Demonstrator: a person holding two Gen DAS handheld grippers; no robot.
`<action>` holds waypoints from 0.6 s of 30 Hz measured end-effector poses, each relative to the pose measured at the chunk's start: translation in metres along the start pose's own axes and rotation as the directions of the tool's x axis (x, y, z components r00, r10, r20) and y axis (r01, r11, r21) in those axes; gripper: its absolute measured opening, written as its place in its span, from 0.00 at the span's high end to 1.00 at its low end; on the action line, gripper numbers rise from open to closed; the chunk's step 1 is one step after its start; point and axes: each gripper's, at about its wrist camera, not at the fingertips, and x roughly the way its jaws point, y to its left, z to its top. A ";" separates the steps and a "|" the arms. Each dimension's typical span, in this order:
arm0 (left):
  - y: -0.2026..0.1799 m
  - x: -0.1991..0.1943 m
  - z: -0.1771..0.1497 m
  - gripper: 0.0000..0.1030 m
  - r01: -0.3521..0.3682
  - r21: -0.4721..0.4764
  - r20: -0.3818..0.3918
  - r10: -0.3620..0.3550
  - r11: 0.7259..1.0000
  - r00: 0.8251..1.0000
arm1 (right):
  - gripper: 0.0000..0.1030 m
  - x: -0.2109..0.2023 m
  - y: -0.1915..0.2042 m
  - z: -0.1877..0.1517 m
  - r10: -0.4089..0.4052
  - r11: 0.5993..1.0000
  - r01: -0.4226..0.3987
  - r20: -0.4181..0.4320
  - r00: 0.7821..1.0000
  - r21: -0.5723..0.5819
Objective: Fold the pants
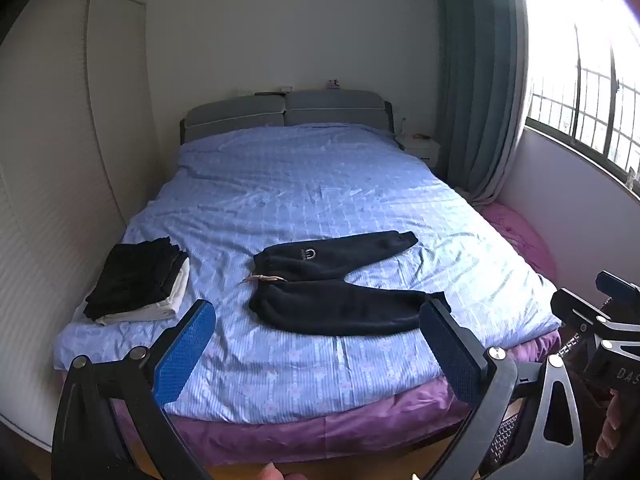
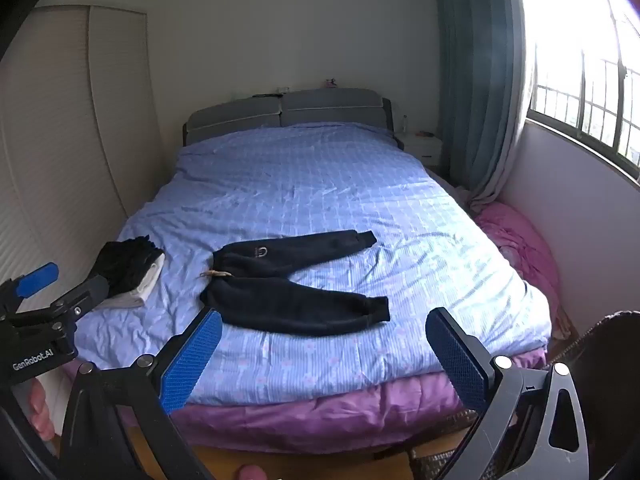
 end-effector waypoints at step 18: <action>-0.003 -0.012 0.001 0.00 0.012 -0.007 0.048 -0.011 1.000 0.999 | 0.00 -0.010 -0.003 0.007 0.013 1.000 -0.012 0.018 1.000 -0.006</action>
